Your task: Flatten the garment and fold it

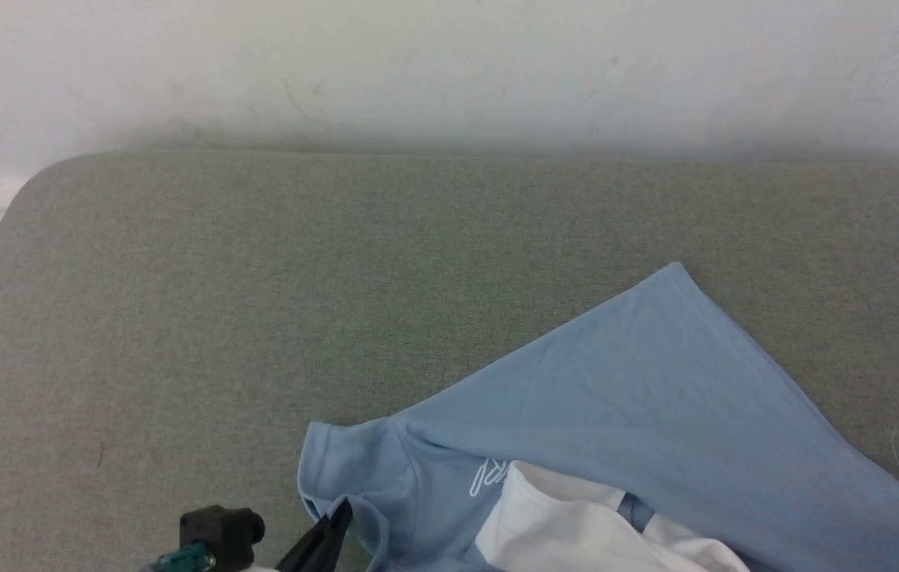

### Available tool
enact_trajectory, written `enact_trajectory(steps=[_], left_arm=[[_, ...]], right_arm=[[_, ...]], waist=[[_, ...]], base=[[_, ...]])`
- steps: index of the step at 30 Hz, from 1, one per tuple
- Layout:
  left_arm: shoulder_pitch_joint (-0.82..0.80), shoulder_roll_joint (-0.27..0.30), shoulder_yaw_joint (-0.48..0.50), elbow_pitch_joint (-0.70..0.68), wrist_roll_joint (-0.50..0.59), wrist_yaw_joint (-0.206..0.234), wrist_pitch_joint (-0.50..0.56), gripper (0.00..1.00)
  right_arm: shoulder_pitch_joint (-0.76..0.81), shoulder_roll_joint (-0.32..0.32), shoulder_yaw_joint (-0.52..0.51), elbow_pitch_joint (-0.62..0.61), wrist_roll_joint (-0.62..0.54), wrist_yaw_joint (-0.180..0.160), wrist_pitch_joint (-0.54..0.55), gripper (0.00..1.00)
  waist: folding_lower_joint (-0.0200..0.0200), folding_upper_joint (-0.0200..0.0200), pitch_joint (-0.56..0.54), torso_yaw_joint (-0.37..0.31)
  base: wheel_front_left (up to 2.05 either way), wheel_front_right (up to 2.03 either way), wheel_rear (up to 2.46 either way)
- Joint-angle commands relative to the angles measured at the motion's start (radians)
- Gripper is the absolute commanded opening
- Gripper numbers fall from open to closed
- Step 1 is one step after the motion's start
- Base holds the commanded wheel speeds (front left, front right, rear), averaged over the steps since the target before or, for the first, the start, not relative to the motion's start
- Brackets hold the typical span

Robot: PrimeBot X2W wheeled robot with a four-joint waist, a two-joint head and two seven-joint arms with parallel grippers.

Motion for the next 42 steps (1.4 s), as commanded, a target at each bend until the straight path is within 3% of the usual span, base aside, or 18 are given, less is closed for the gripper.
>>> enact_trajectory(steps=[1, 8, 12, 20, 26, 39, 40, 41, 42], left_arm=[[-0.010, 0.003, -0.001, -0.004, 0.001, -0.001, -0.001, 0.00], [-0.025, -0.006, -0.015, -0.017, 0.010, -0.002, 0.003, 0.00], [-0.053, -0.011, -0.029, -0.037, 0.028, -0.008, 0.007, 0.00], [-0.111, -0.033, -0.069, -0.057, 0.051, -0.035, 0.024, 0.00], [-0.156, -0.066, -0.084, -0.050, 0.058, -0.053, 0.012, 0.00], [-0.178, -0.096, -0.099, -0.016, 0.061, -0.064, -0.009, 0.00], [-0.179, -0.097, -0.100, -0.014, 0.061, -0.064, -0.009, 0.00], [-0.180, -0.098, -0.100, -0.012, 0.060, -0.065, -0.010, 0.00], [-0.180, -0.099, -0.100, -0.010, 0.059, -0.065, -0.011, 0.00]], right_arm=[[-0.034, -0.014, 0.008, -0.026, 0.001, -0.001, -0.010, 1.00], [-0.221, -0.028, 0.109, -0.178, 0.015, -0.001, 0.012, 1.00], [-0.363, -0.037, 0.210, -0.179, 0.011, -0.001, 0.043, 1.00], [-0.639, -0.037, 0.347, 0.048, -0.028, -0.001, 0.043, 1.00], [-0.779, -0.039, 0.393, 0.238, -0.066, -0.001, 0.028, 1.00], [-0.786, -0.119, 0.570, 0.440, -0.030, -0.001, 0.030, 1.00], [-0.778, -0.129, 0.591, 0.444, -0.017, -0.001, 0.033, 0.45], [-0.772, -0.138, 0.610, 0.445, -0.005, -0.001, 0.032, 0.08], [-0.767, -0.146, 0.624, 0.447, 0.008, -0.001, 0.030, 0.00]], waist=[[0.0000, 0.0000, 0.006, 0.014], [0.0000, 0.0000, 0.035, 0.075], [0.0000, 0.0000, 0.086, 0.123], [0.0000, 0.0000, 0.204, 0.217], [0.0000, 0.0000, 0.258, 0.264], [0.0000, 0.0000, 0.290, 0.310], [0.0000, 0.0000, 0.290, 0.312], [0.0000, 0.0000, 0.290, 0.313], [0.0000, 0.0000, 0.289, 0.313]], base=[[0.00, 0.00, 0.00], [0.00, 0.00, 0.00], [0.00, 0.00, 0.00], [0.00, 0.00, 0.00], [0.00, 0.00, 0.00], [0.00, 0.00, 0.00], [0.00, 0.00, 0.00], [0.00, 0.00, 0.00], [0.00, 0.00, 0.00]])
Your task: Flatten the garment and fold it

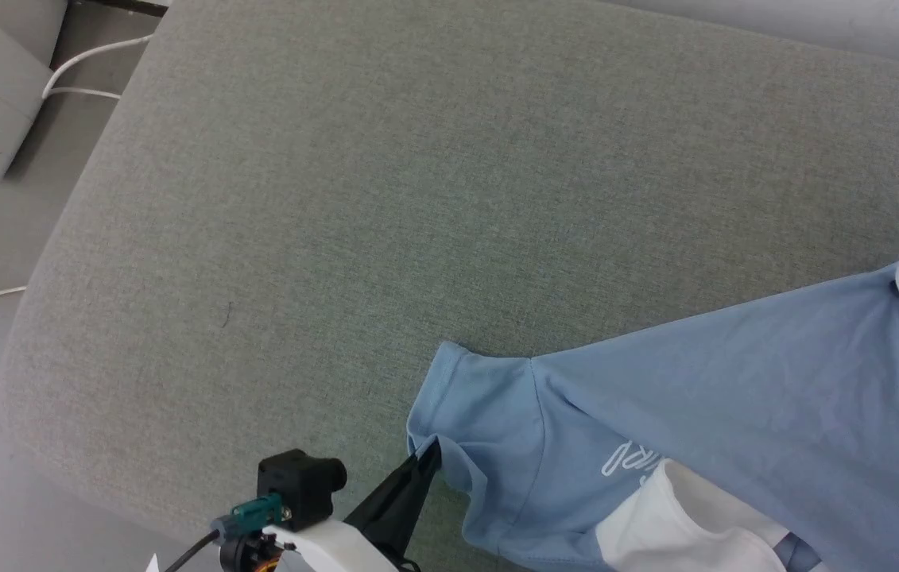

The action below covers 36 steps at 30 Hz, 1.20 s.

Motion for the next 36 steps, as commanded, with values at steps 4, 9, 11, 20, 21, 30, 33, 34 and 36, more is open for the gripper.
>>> enact_trajectory(steps=[4, 9, 11, 20, 21, 30, 33, 34, 36], left_arm=[[-0.018, -0.001, 0.003, 0.011, 0.003, 0.000, -0.013, 0.00], [-0.022, 0.019, 0.023, 0.003, 0.013, 0.008, -0.028, 0.00], [-0.027, 0.033, 0.037, -0.005, 0.020, 0.015, -0.032, 0.00], [-0.095, 0.101, 0.132, -0.091, 0.075, 0.052, -0.075, 0.00], [-0.104, 0.110, 0.141, -0.100, 0.080, 0.055, -0.074, 0.00], [-0.205, 0.180, 0.225, -0.170, 0.103, 0.074, -0.041, 0.00], [-0.240, 0.192, 0.273, -0.196, 0.104, 0.097, -0.045, 0.00], [-0.252, 0.197, 0.289, -0.205, 0.107, 0.104, -0.048, 0.00], [-0.279, 0.205, 0.320, -0.219, 0.111, 0.114, -0.057, 0.00]], right_arm=[[0.079, 0.001, 0.063, 0.070, 0.034, -0.001, -0.031, 0.00], [0.036, 0.006, 0.031, 0.071, 0.047, -0.001, -0.184, 0.00], [0.017, 0.015, 0.014, 0.069, 0.052, -0.001, -0.249, 0.00], [-0.051, 0.004, -0.047, -0.019, 0.063, -0.001, -0.474, 0.00], [-0.056, 0.006, -0.055, -0.033, 0.067, -0.001, -0.490, 0.00], [-0.101, 0.021, -0.122, -0.173, 0.093, -0.001, -0.580, 0.00], [-0.120, 0.023, -0.140, -0.230, 0.094, -0.001, -0.600, 0.00], [-0.127, 0.022, -0.148, -0.248, 0.094, -0.001, -0.605, 0.00], [-0.140, 0.022, -0.166, -0.283, 0.092, -0.001, -0.615, 0.00]], waist=[[0.0003, 0.0000, -0.018, -0.008], [0.0003, 0.0000, -0.069, -0.037], [0.0003, 0.0000, -0.099, -0.054], [0.0003, 0.0000, -0.239, -0.153], [0.0003, 0.0000, -0.253, -0.165], [0.0003, 0.0000, -0.341, -0.261], [0.0003, 0.0000, -0.361, -0.295], [0.0003, 0.0000, -0.365, -0.304], [0.0003, 0.0000, -0.372, -0.321]], base=[[0.00, 0.00, 0.00], [0.00, 0.00, 0.00], [0.00, 0.00, 0.00], [0.00, 0.00, 0.00], [0.00, 0.00, 0.00], [0.00, 0.00, 0.00], [0.00, 0.00, 0.00], [0.00, 0.00, 0.00], [0.00, 0.00, 0.00]])
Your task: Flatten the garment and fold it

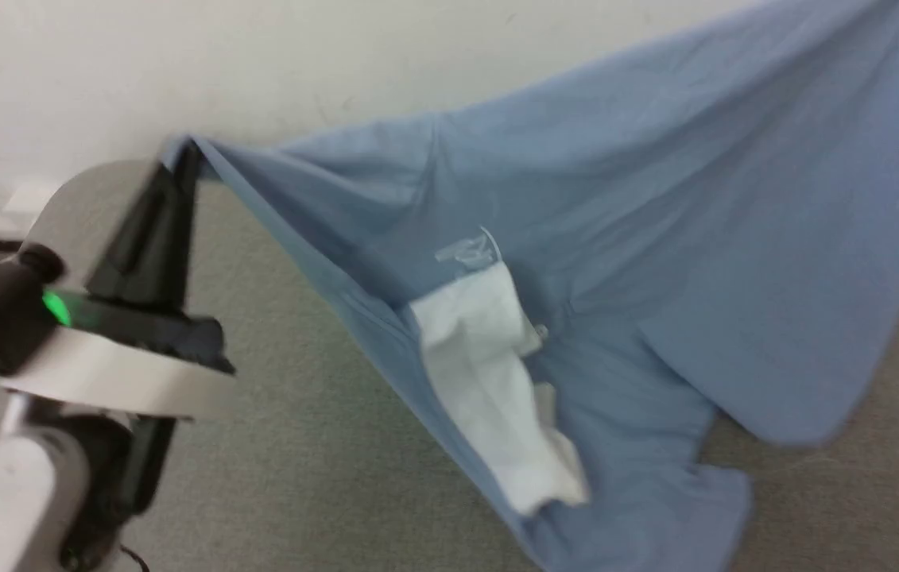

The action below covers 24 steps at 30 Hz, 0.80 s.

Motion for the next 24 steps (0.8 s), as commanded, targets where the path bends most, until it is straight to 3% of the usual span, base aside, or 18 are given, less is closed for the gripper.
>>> enact_trajectory(steps=[1, 8, 16, 24], left_arm=[[-0.030, 0.008, 0.020, -0.009, 0.008, 0.007, -0.010, 0.00], [-0.149, 0.022, 0.097, -0.036, 0.009, 0.013, -0.031, 0.00], [-0.288, 0.060, 0.155, -0.040, -0.025, -0.001, 0.021, 0.00], [-0.506, 0.103, 0.167, 0.022, -0.054, -0.057, 0.097, 0.00]], right_arm=[[-0.019, 0.002, -0.010, -0.015, -0.001, -0.002, -0.011, 0.00], [-0.060, 0.003, -0.057, -0.080, -0.010, -0.002, -0.027, 0.00], [-0.091, -0.006, -0.095, -0.135, -0.020, -0.002, 0.009, 0.00], [-0.186, -0.020, -0.112, -0.131, -0.042, -0.002, 0.015, 0.00]], waist=[[0.0001, 0.0000, -0.053, -0.063], [0.0001, 0.0000, -0.067, -0.113], [0.0001, 0.0000, -0.037, -0.158], [0.0001, 0.0000, 0.080, -0.191]], base=[[0.00, 0.00, 0.00], [0.00, 0.00, 0.00], [0.00, 0.00, 0.00], [0.00, 0.00, 0.00]])
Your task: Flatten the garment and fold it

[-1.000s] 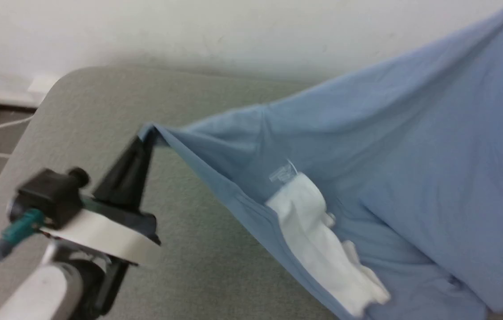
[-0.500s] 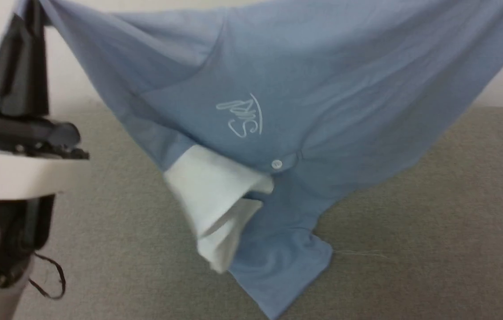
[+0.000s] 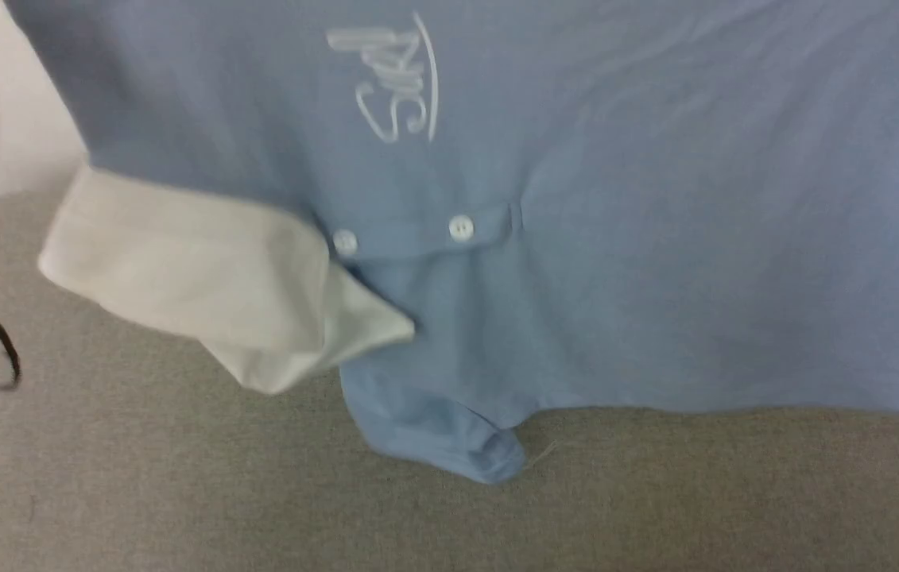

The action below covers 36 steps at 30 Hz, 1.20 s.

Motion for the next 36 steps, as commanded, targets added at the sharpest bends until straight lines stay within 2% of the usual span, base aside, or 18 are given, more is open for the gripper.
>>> enact_trajectory(steps=[1, 9, 15, 20, 25, 30, 36], left_arm=[[-0.055, 0.006, 0.005, 0.024, -0.008, -0.016, 0.009, 0.00], [-0.392, -0.005, -0.036, 0.253, 0.010, -0.116, 0.016, 0.00], [-0.652, -0.043, -0.080, 0.479, 0.053, -0.190, -0.018, 0.00], [-0.853, -0.091, -0.100, 0.666, 0.099, -0.220, -0.094, 0.00], [-1.013, -0.134, -0.104, 0.829, 0.146, -0.232, -0.221, 0.00], [-1.070, -0.173, -0.137, 0.957, 0.174, -0.267, -0.297, 0.00], [-0.972, -0.204, -0.166, 1.044, 0.167, -0.304, -0.329, 0.00]], right_arm=[[-0.038, 0.000, 0.001, 0.015, -0.010, -0.002, -0.008, 0.00], [-0.280, 0.041, 0.043, 0.187, -0.070, -0.002, -0.104, 0.00], [-0.508, 0.157, 0.020, 0.396, -0.079, -0.002, -0.173, 0.00], [-0.665, 0.206, 0.039, 0.540, -0.138, -0.002, -0.258, 0.00], [-0.758, 0.249, 0.043, 0.676, -0.177, -0.002, -0.345, 0.00], [-0.758, 0.283, 0.087, 0.762, -0.172, -0.002, -0.407, 0.00], [-0.668, 0.305, 0.161, 0.822, -0.137, -0.002, -0.458, 0.00]], waist=[[-0.0001, 0.0000, 0.077, -0.024], [-0.0001, 0.0000, 0.254, -0.053], [-0.0001, 0.0000, 0.388, -0.075], [-0.0001, 0.0000, 0.479, -0.083], [-0.0001, 0.0000, 0.526, -0.086], [-0.0001, 0.0000, 0.545, -0.076], [-0.0001, 0.0000, 0.534, -0.051]], base=[[0.00, 0.00, 0.00], [0.00, 0.00, 0.00], [0.00, 0.00, 0.00], [0.00, 0.00, 0.00], [0.00, 0.00, 0.00], [0.00, 0.00, 0.00], [0.00, 0.00, 0.00]])
